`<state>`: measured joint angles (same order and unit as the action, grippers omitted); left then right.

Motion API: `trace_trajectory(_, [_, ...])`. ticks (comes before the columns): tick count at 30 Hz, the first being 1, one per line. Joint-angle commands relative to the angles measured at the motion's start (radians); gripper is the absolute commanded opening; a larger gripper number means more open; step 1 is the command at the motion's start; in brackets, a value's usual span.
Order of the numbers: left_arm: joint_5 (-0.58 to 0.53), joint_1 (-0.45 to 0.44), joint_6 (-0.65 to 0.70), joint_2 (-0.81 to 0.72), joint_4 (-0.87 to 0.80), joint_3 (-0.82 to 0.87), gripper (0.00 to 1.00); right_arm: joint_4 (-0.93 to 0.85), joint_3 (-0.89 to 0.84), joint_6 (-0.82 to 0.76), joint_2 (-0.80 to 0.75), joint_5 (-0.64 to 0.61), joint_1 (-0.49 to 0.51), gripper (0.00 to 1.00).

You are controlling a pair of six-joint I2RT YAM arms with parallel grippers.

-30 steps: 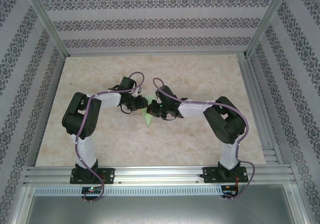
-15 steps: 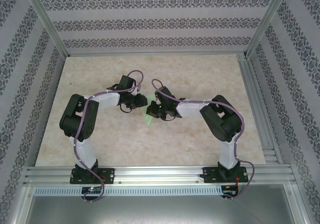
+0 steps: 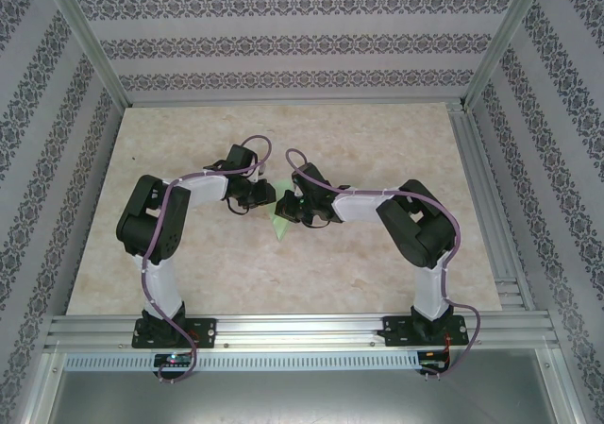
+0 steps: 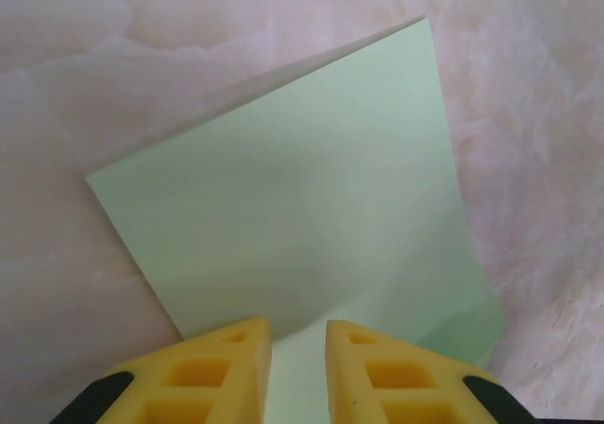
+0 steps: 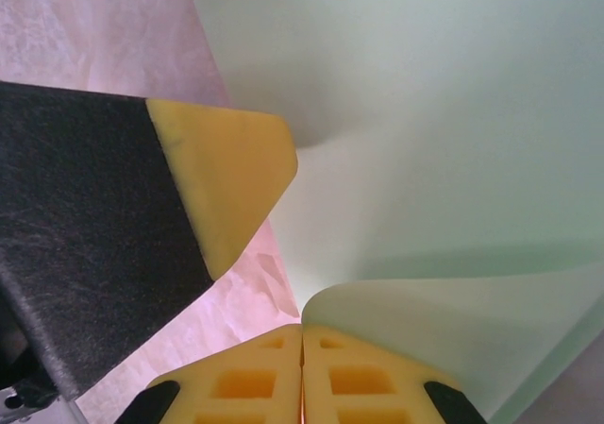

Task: Fold a paper plane with a square sheet of paper (pick it up from the middle)
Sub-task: Third fold the triangle at the center of the table.

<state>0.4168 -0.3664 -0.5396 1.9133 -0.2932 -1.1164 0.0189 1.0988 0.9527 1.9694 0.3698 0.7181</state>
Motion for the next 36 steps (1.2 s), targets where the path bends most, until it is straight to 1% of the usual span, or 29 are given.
trace_trajectory(1, [-0.004,0.010,0.009,0.015,-0.029,-0.011,0.24,0.014,0.025,0.005,0.032,0.011,0.004,0.09])
trace_trajectory(36, [0.010,0.009,0.007,0.013,-0.020,0.006,0.23,0.041,0.022,0.020,0.057,-0.028,-0.007,0.11])
